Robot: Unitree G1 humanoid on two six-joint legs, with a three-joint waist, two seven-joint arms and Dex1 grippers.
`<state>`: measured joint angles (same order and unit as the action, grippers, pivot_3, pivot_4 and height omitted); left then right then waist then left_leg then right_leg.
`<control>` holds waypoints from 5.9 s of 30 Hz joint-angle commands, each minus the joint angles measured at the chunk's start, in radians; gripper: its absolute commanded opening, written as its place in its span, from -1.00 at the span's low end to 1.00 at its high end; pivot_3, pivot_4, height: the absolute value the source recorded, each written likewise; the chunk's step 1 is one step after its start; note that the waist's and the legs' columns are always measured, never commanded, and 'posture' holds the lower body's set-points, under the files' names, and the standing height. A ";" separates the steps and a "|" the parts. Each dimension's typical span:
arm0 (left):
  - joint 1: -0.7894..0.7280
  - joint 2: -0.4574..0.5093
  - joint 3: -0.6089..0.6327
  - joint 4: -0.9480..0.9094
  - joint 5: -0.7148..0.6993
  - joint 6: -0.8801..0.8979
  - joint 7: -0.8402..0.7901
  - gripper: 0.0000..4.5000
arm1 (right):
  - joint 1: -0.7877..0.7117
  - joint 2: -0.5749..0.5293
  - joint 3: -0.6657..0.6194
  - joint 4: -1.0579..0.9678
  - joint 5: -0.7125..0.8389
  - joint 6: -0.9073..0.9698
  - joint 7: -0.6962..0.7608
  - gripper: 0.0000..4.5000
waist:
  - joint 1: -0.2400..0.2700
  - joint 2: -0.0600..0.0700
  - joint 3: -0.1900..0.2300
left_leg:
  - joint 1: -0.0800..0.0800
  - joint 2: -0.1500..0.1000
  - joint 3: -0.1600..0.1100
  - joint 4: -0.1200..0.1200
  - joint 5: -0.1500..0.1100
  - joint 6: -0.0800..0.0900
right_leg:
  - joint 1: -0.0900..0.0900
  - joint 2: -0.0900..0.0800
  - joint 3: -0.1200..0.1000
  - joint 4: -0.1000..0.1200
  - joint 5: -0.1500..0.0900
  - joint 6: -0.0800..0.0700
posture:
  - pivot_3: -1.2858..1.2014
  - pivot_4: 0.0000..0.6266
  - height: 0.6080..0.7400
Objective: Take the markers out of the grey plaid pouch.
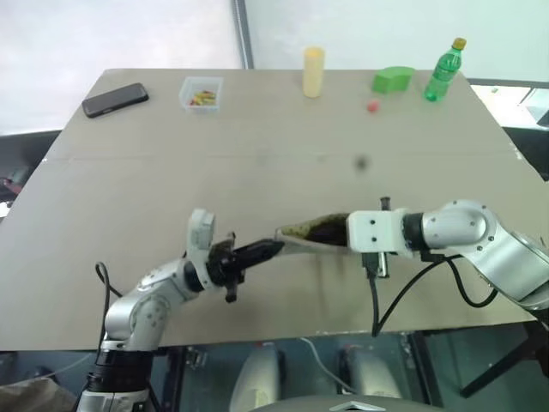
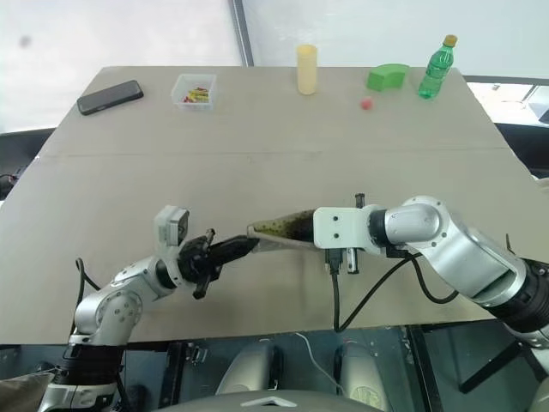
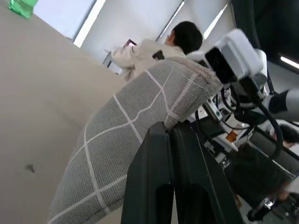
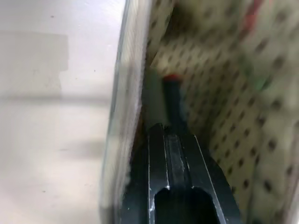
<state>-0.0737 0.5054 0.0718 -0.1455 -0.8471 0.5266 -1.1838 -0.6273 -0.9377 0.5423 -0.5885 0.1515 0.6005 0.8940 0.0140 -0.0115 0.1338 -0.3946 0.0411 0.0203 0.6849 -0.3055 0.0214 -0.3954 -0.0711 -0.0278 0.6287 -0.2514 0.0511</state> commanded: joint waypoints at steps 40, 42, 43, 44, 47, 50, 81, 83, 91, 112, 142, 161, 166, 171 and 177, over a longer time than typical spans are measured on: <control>-0.046 -0.066 -0.025 0.060 0.299 -0.362 0.078 -1.00 | 0.052 0.177 -0.380 -0.091 0.029 0.394 0.215 -0.90 | 0.001 -0.001 -0.001 | 0.002 0.000 0.000 0.002 0.000 0.000 | 0.002 0.000 0.000 0.003 0.000 0.000 | 0.03 -0.52 1.00; -0.058 -0.062 -0.029 0.093 0.342 -0.407 0.086 -1.00 | 0.067 0.178 -0.457 -0.099 0.096 0.424 0.209 -0.90 | 0.000 -0.001 -0.001 | 0.002 0.000 0.000 0.002 0.000 0.000 | 0.002 0.000 0.000 0.003 0.000 0.000 | 0.03 -0.52 1.00; -0.063 -0.059 -0.032 0.107 0.363 -0.430 0.090 -1.00 | 0.069 0.190 -0.507 -0.096 0.133 0.443 0.202 -0.90 | 0.000 -0.001 -0.001 | 0.002 0.000 0.000 0.002 0.000 0.000 | 0.002 0.000 0.000 0.003 0.000 0.000 | 0.03 -0.52 1.00; -0.067 -0.057 -0.033 0.117 0.376 -0.446 0.092 -1.00 | 0.067 0.206 -0.555 -0.091 0.169 0.460 0.189 -0.90 | 0.000 -0.001 -0.001 | 0.002 0.000 0.000 0.001 0.000 0.000 | 0.002 0.000 0.000 0.004 0.000 0.000 | 0.03 -0.52 1.00; -0.071 -0.053 -0.029 0.140 0.404 -0.478 0.105 -1.00 | 0.054 0.262 -0.728 -0.052 0.284 0.542 0.148 -0.90 | 0.000 -0.001 -0.001 | 0.003 0.000 0.000 0.001 0.000 0.000 | 0.001 0.000 0.000 0.005 0.000 0.000 | 0.03 -0.52 1.00; -0.068 -0.047 -0.021 0.155 0.427 -0.507 0.122 -1.00 | 0.064 0.228 -0.830 0.030 0.274 0.541 0.073 -0.90 | 0.002 -0.001 -0.001 | 0.003 0.000 0.001 0.001 0.000 0.000 | 0.002 0.000 0.001 0.005 0.000 0.000 | 0.03 -0.52 1.00; -0.046 0.016 0.061 -0.059 -0.014 -0.066 0.099 -1.00 | 0.087 0.116 -0.900 -0.072 0.418 0.566 -0.096 0.66 | -0.018 -0.001 -0.001 | 0.003 0.001 -0.001 0.000 0.000 0.001 | 0.002 0.000 0.001 0.005 0.000 0.000 | 0.03 -0.52 1.00; -0.057 0.000 0.036 -0.057 0.007 -0.068 0.109 -1.00 | 0.041 0.179 -0.834 -0.122 0.463 0.618 -0.159 0.66 | -0.019 -0.003 -0.001 | 0.003 0.001 0.000 0.000 -0.001 0.001 | 0.002 0.000 0.001 0.005 0.000 0.000 | 0.03 -0.52 1.00; -0.064 -0.014 0.014 -0.063 0.036 -0.070 0.110 -1.00 | 0.054 0.281 -0.559 -0.093 0.423 0.595 -0.282 -0.04 | -0.016 -0.002 -0.001 | 0.004 0.000 0.001 0.001 0.000 0.000 | 0.001 0.000 0.003 0.009 0.000 0.000 | 0.03 -0.52 1.00; 0.004 -0.009 -0.007 -0.094 0.106 -0.147 0.063 -1.00 | -0.044 0.372 -0.567 0.147 0.573 0.773 -0.294 -0.24 | -0.019 -0.002 -0.001 | 0.003 -0.001 0.001 0.001 0.000 0.000 | 0.001 0.000 0.003 0.008 0.000 0.000 | 0.03 -0.52 1.00; -0.022 -0.085 0.070 -0.060 -0.185 0.174 0.153 -1.00 | -0.154 0.378 0.132 0.566 -0.424 -0.279 -0.041 -0.24 | -0.028 -0.002 -0.001 | 0.003 0.000 0.001 0.000 0.000 0.000 | 0.000 0.000 0.003 0.006 0.000 0.000 | 0.03 -0.52 1.00; -0.001 -0.015 0.057 0.056 -0.254 0.268 0.198 -1.00 | -0.128 0.149 0.031 0.168 -0.253 0.125 0.304 -0.24 | -0.025 -0.002 0.001 | 0.006 -0.001 0.002 0.000 0.000 0.000 | 0.002 -0.001 0.003 0.005 0.000 0.000 | 0.03 -0.52 1.00; 0.036 -0.013 0.051 0.070 -0.161 0.205 0.139 -1.00 | -0.117 0.193 0.083 0.192 -0.304 0.119 0.265 -0.24 | -0.025 -0.002 0.001 | 0.006 -0.001 0.002 0.000 0.000 0.000 | 0.002 -0.001 0.003 0.005 0.000 0.000 | 0.03 -0.52 1.00; 0.056 -0.020 0.063 0.067 -0.137 0.184 0.110 -1.00 | -0.127 0.208 0.109 0.182 -0.357 0.111 0.253 -0.24 | -0.026 -0.002 0.001 | 0.007 -0.001 0.002 0.000 0.000 -0.001 | 0.002 -0.001 0.003 0.006 0.000 0.000 | 0.03 -0.52 1.00; 0.059 -0.032 0.084 0.066 -0.159 0.208 0.113 -1.00 | -0.146 0.275 0.128 0.214 -0.434 0.089 0.188 -0.24 | -0.027 -0.002 0.000 | 0.008 -0.001 0.002 0.000 0.000 -0.001 | 0.002 -0.001 0.004 0.006 0.000 0.000 | 0.03 -0.52 1.00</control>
<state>-0.0205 0.4760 0.1374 -0.0673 -0.9857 0.7290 -1.0662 -0.7643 -0.6745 0.6688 -0.3712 -0.2632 0.7078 1.1089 -0.0133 -0.0134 0.1342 -0.3870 0.0404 0.0225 0.6844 -0.3052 0.0209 -0.3934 -0.0718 -0.0239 0.6354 -0.2517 0.0512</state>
